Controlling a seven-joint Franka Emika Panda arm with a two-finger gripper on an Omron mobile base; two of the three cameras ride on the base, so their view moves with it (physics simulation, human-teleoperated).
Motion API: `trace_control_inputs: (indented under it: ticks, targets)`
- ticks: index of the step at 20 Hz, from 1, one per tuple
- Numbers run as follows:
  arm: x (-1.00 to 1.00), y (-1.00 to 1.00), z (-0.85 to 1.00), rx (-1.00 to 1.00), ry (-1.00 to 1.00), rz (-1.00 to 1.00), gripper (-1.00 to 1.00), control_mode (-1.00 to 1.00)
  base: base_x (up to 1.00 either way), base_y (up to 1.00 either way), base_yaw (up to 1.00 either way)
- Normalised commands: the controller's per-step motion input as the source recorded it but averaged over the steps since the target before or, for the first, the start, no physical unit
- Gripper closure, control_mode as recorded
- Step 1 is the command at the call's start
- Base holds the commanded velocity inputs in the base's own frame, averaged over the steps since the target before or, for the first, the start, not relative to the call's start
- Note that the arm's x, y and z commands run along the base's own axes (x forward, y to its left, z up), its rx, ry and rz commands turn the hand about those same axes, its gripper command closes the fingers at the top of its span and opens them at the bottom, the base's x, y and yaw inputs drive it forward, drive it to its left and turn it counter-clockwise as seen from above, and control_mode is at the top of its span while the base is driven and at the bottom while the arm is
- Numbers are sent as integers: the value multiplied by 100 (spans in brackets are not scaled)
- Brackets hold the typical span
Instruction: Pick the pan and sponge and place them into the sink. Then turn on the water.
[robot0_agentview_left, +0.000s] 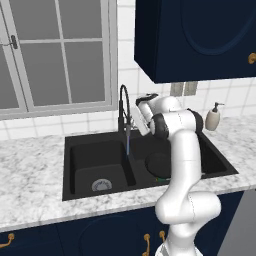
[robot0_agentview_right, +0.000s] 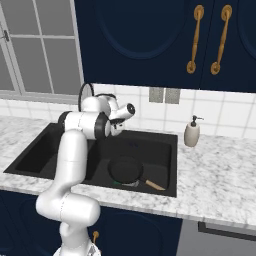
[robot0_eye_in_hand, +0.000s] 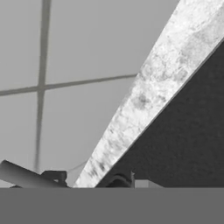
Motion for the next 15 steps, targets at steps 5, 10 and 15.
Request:
trace_control_inputs:
  ticks: [5,10,15]
  targets:
    - [0,-22,-30,2,19,-8,100,-100,0,0,0]
    - [0,-10,-31,0,12,-5,100,-100,0,0,0]
    - [0,0,-27,0,3,0,100,-100,0,0,0]
